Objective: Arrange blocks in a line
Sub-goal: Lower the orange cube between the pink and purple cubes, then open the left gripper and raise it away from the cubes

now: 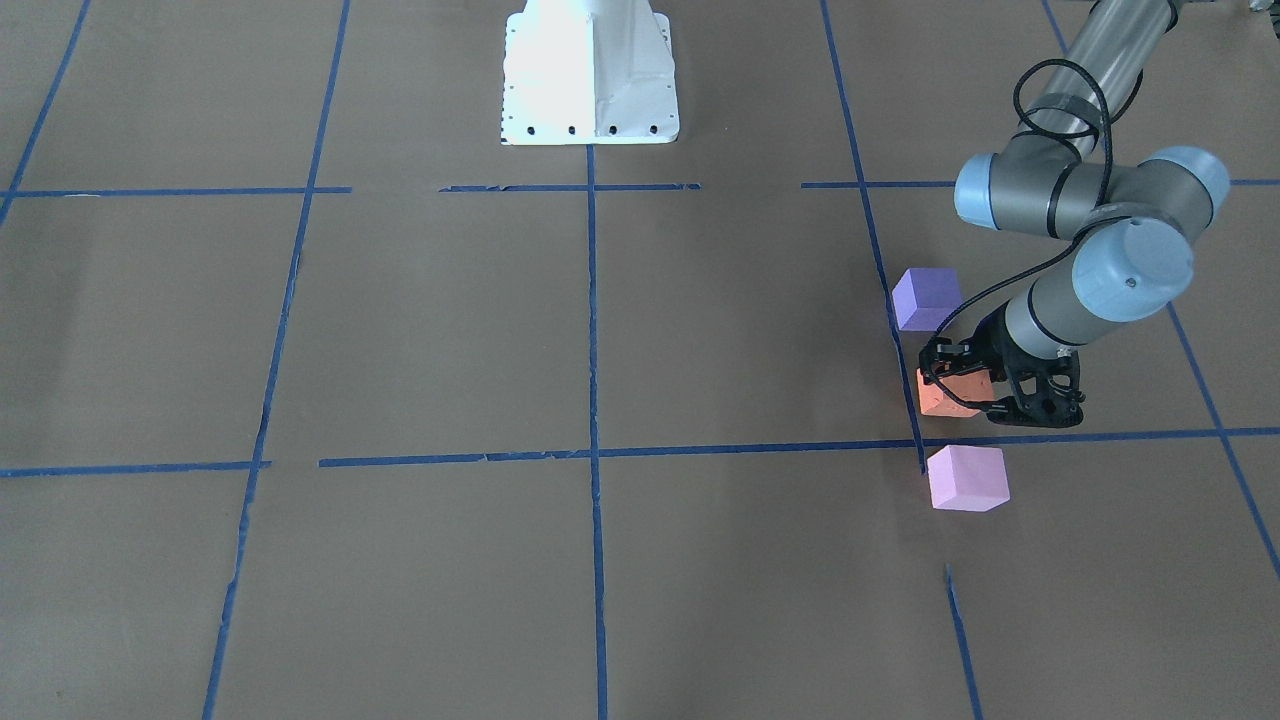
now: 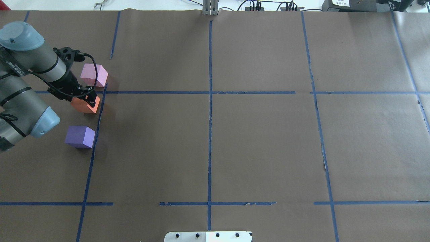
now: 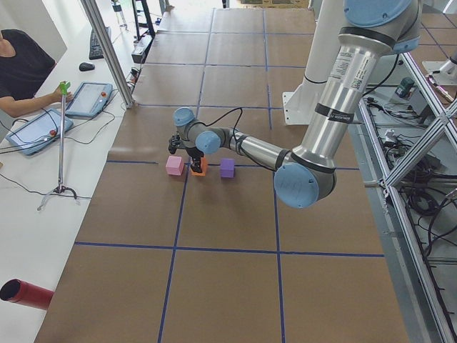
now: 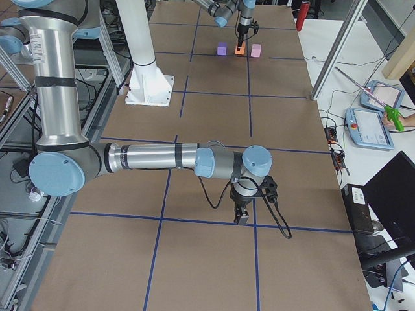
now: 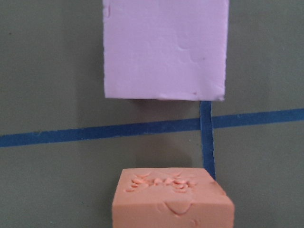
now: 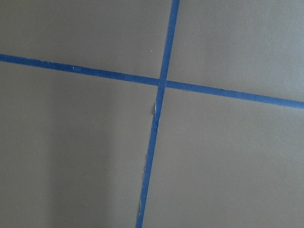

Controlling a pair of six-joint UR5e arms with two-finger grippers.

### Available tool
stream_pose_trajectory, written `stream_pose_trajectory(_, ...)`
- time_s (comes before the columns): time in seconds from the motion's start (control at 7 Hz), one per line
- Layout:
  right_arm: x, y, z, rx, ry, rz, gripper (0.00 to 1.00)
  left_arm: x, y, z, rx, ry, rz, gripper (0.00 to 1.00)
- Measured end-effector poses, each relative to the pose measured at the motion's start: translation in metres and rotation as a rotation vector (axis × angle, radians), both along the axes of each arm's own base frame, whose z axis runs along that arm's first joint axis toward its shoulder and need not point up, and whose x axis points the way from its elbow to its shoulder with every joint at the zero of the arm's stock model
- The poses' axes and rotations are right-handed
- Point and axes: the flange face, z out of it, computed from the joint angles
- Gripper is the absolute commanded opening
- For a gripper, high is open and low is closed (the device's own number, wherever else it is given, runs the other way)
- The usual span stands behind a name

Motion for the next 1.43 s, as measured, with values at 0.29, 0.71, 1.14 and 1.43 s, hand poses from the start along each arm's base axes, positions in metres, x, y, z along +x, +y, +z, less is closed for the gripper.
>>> stream_pose_trajectory(0.29, 0.000, 0.000, 0.000, 0.000, 0.000, 0.001, 1.00, 0.000, 0.000, -0.001, 0.001, 0.001, 0.000, 1.00)
stream_pose_trajectory(0.71, 0.000, 0.000, 0.000, -0.001, 0.000, 0.001, 1.00, -0.003, 0.002, -0.014, 0.013, 0.019, 0.002, 1.00)
stream_pose_trajectory(1.14, 0.000, 0.000, 0.000, -0.001, 0.000, 0.001, 1.00, -0.045, 0.004, -0.061, 0.016, 0.032, -0.029, 1.00)
stream_pose_trajectory(1.43, 0.000, 0.000, 0.000, -0.001, 0.000, 0.001, 1.00, -0.099, -0.007, -0.079, 0.079, 0.017, -0.026, 1.00)
